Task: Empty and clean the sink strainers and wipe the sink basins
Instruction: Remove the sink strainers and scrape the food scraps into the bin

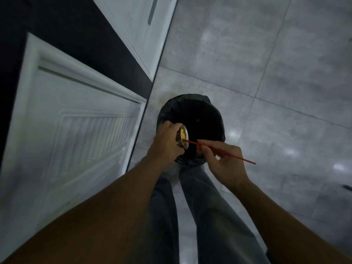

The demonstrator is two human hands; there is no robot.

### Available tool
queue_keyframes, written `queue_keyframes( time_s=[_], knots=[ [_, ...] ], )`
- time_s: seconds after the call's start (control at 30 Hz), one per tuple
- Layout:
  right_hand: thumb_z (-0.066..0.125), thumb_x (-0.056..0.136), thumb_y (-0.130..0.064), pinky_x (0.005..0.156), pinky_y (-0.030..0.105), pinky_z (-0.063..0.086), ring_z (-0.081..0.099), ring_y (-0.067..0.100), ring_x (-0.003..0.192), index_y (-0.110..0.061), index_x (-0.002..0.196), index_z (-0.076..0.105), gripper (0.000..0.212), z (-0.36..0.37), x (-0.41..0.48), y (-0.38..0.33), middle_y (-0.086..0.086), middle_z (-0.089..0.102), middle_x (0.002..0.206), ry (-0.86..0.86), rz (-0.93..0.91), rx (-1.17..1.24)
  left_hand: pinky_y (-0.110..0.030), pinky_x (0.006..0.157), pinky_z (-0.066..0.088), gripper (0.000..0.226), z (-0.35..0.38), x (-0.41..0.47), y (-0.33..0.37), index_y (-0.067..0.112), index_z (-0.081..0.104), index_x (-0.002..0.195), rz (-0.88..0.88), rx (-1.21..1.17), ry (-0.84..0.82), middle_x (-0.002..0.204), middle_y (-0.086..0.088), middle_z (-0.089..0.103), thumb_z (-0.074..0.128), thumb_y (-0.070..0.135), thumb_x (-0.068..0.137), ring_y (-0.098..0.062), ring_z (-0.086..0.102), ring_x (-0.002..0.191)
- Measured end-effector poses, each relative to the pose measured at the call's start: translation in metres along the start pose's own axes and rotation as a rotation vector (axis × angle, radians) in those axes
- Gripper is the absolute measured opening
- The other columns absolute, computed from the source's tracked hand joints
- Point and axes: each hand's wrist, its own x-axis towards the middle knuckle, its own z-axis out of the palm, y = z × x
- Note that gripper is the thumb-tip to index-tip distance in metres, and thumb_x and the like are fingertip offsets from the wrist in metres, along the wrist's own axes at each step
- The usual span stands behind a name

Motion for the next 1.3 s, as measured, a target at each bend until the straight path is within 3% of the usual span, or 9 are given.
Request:
queue_keyframes(
  time_s=[0.17, 0.53, 0.7, 0.87, 1.03, 1.17, 1.3],
  knots=[
    [0.067, 0.096, -0.016, 0.085, 0.015, 0.058, 0.074, 0.003, 0.094, -0.021, 0.116, 0.073, 0.022, -0.008, 0.001, 0.007, -0.006, 0.077, 0.102, -0.029, 0.008, 0.011, -0.043, 0.105, 0.045, 0.078, -0.001, 0.0, 0.0, 0.015, 0.048, 0.142, -0.007, -0.001, -0.008, 0.134, -0.009, 0.046, 0.083, 0.015, 0.072, -0.026, 0.041, 0.129],
    [0.064, 0.095, -0.017, 0.084, 0.012, 0.056, 0.073, 0.003, 0.09, -0.014, 0.111, 0.075, 0.02, -0.014, -0.013, 0.001, -0.002, 0.077, 0.097, 0.115, -0.049, 0.012, -0.043, 0.104, 0.044, 0.074, 0.0, 0.001, 0.009, 0.015, 0.051, 0.139, -0.051, 0.007, 0.018, 0.13, -0.011, 0.046, 0.083, 0.017, 0.072, -0.028, 0.04, 0.128],
    [0.066, 0.096, -0.012, 0.083, 0.013, 0.057, 0.072, -0.002, 0.092, -0.019, 0.113, 0.075, 0.02, -0.004, -0.002, 0.001, -0.01, 0.075, 0.099, 0.048, -0.103, 0.009, -0.042, 0.105, 0.045, 0.073, 0.003, 0.003, 0.015, 0.015, 0.051, 0.138, -0.03, 0.026, 0.0, 0.133, -0.011, 0.045, 0.083, 0.015, 0.073, -0.028, 0.041, 0.128],
    [0.066, 0.097, -0.014, 0.085, 0.013, 0.057, 0.073, -0.001, 0.092, -0.027, 0.116, 0.07, 0.023, -0.008, 0.002, 0.005, -0.011, 0.074, 0.099, 0.074, -0.012, 0.028, -0.042, 0.106, 0.044, 0.075, 0.004, 0.004, 0.013, 0.015, 0.051, 0.139, -0.018, 0.026, -0.011, 0.132, -0.011, 0.045, 0.084, 0.016, 0.071, -0.028, 0.041, 0.127],
    [0.067, 0.096, -0.013, 0.088, 0.029, 0.062, 0.075, 0.006, 0.092, -0.015, 0.111, 0.076, 0.018, -0.025, -0.004, 0.011, 0.0, 0.078, 0.101, 0.137, 0.047, 0.028, -0.045, 0.104, 0.045, 0.077, 0.003, 0.005, 0.008, 0.015, 0.05, 0.14, -0.042, 0.017, -0.014, 0.131, -0.011, 0.044, 0.084, 0.016, 0.071, -0.028, 0.041, 0.127],
    [0.066, 0.095, -0.013, 0.085, 0.035, 0.063, 0.075, 0.009, 0.091, -0.014, 0.11, 0.076, 0.019, -0.025, -0.009, 0.009, 0.0, 0.078, 0.097, 0.08, 0.035, 0.07, -0.047, 0.103, 0.045, 0.073, 0.005, 0.006, 0.007, 0.013, 0.053, 0.137, -0.036, 0.013, -0.015, 0.131, -0.012, 0.045, 0.084, 0.013, 0.071, -0.029, 0.043, 0.126],
    [0.066, 0.095, -0.015, 0.083, 0.031, 0.063, 0.074, 0.006, 0.092, -0.017, 0.113, 0.075, 0.02, -0.012, -0.004, 0.005, -0.002, 0.078, 0.1, 0.004, 0.003, 0.064, -0.044, 0.107, 0.043, 0.08, 0.008, 0.008, 0.009, 0.014, 0.051, 0.142, 0.004, -0.016, -0.06, 0.133, -0.012, 0.047, 0.084, 0.012, 0.069, -0.028, 0.044, 0.127]
  ],
)
